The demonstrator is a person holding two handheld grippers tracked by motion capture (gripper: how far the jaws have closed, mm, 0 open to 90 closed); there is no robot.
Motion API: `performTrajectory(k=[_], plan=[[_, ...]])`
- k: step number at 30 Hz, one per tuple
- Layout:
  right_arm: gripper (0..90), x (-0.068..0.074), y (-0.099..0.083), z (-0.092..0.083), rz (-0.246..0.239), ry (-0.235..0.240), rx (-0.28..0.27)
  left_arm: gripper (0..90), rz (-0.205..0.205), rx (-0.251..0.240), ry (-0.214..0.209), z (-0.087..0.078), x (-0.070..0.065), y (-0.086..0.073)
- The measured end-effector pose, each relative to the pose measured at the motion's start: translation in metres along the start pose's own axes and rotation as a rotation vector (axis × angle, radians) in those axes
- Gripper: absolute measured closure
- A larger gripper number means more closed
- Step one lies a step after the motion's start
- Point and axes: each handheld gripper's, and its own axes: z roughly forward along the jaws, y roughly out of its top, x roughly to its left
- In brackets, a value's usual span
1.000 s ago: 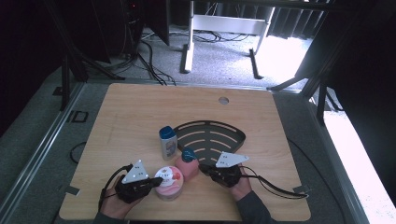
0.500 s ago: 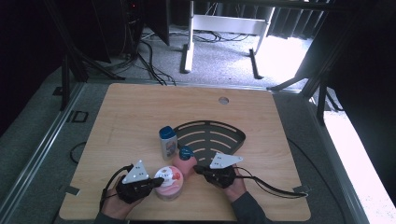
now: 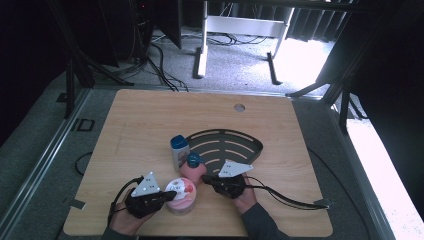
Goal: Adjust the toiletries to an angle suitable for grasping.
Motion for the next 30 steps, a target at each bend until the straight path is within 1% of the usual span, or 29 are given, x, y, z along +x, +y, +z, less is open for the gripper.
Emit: performTrajectory(k=[1,2,3,5,9,13,17,18,19,20,21,24,25,27,28,29,30], plan=[[89.9,0.000,0.003,0.004,-0.005,0.002,0.001,89.6,0.003,0.002,0.000,0.000,0.000,0.000],[89.9,0.000,0.003,0.004,-0.005,0.002,0.001,89.6,0.003,0.002,0.000,0.000,0.000,0.000],[89.9,-0.002,0.003,0.007,0.012,0.011,-0.010,89.6,0.003,-0.001,-0.002,0.000,-0.001,0.000],[90.0,-0.004,0.003,0.009,0.025,0.013,-0.016,89.5,0.003,-0.002,-0.003,0.001,-0.001,0.000],[90.0,-0.005,0.003,0.011,0.036,0.019,-0.022,89.5,0.003,-0.006,-0.011,0.002,-0.001,0.000],[89.9,-0.009,0.003,0.015,0.062,0.010,-0.031,89.2,0.004,-0.007,-0.011,0.002,-0.002,0.000],[89.9,-0.011,0.003,0.016,0.064,-0.006,-0.021,88.7,0.007,-0.011,-0.008,0.002,-0.001,0.000],[89.9,-0.011,0.003,0.015,0.061,-0.015,-0.016,88.7,0.003,-0.012,-0.004,0.002,0.000,0.000],[89.8,-0.011,0.003,0.012,0.047,-0.029,-0.004,88.5,0.000,-0.014,0.001,0.001,0.001,0.000],[89.7,-0.011,0.003,0.011,0.042,-0.033,-0.001,88.3,0.000,-0.014,0.001,0.001,0.001,0.000],[89.3,-0.010,0.003,0.009,0.032,-0.037,0.004,88.1,-0.001,-0.011,0.015,0.000,0.002,-0.001],[88.2,-0.009,0.004,0.005,0.015,-0.042,0.013,87.8,-0.002,-0.012,0.027,-0.002,0.004,-0.001],[88.1,-0.010,0.003,0.000,0.015,-0.040,0.008,87.5,-0.001,-0.019,0.039,-0.005,0.005,-0.001],[88.1,-0.012,0.001,-0.006,0.018,-0.051,0.011,86.7,-0.004,-0.022,0.044,-0.007,0.007,-0.001],[88.1,-0.012,0.001,-0.006,0.018,-0.051,0.011,86.7,-0.007,-0.023,0.052,-0.009,0.008,-0.001],[88.1,-0.015,-0.002,-0.013,0.029,-0.061,0.013,86.2,-0.014,-0.030,0.069,-0.013,0.012,-0.002],[88.1,-0.015,-0.002,-0.013,0.029,-0.061,0.013,86.2,-0.014,-0.030,0.069,-0.013,0.012,-0.002]])
